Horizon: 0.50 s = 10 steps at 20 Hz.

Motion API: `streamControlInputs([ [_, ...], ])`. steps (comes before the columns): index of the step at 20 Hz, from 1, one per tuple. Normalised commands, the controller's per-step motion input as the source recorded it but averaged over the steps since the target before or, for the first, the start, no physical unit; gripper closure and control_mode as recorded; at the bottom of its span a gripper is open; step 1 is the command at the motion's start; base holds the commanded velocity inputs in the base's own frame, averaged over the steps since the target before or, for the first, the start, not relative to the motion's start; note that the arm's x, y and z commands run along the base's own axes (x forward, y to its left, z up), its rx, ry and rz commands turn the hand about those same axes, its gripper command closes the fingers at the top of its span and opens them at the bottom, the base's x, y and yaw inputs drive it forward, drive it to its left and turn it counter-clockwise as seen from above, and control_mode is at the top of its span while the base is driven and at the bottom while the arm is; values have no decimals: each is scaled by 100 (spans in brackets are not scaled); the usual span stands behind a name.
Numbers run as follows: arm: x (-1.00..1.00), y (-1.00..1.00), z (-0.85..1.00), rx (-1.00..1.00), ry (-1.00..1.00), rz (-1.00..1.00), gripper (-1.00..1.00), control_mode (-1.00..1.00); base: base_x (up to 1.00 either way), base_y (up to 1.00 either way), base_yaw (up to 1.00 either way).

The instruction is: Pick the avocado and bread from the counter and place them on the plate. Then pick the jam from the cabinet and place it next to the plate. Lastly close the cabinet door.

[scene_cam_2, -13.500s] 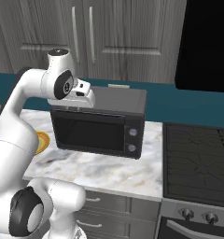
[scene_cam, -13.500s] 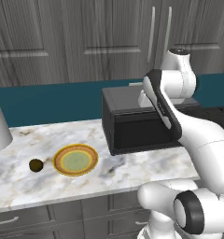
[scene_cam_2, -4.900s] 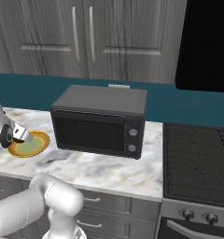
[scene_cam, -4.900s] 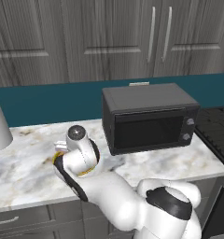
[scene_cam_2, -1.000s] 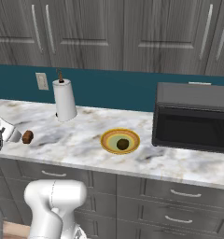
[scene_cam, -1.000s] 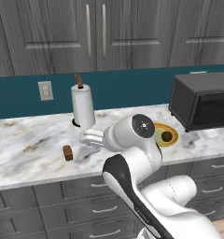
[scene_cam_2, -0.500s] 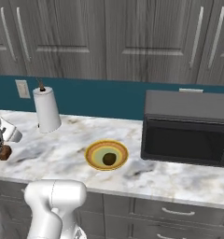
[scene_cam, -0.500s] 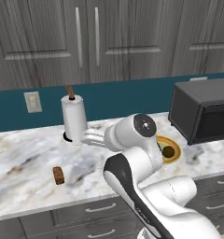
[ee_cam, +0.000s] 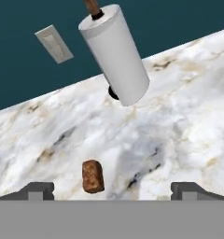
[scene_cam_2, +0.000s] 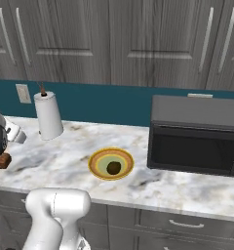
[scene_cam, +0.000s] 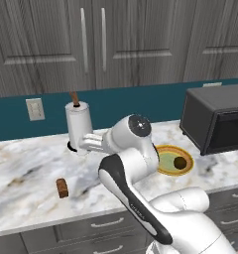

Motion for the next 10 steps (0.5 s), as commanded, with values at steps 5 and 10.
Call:
streamControlInputs([
  [5,13,48,-17,-4,10,11,-100,-100,0,0,0],
  [10,-32,44,-46,-3,4,17,-100,-100,0,0,0],
])
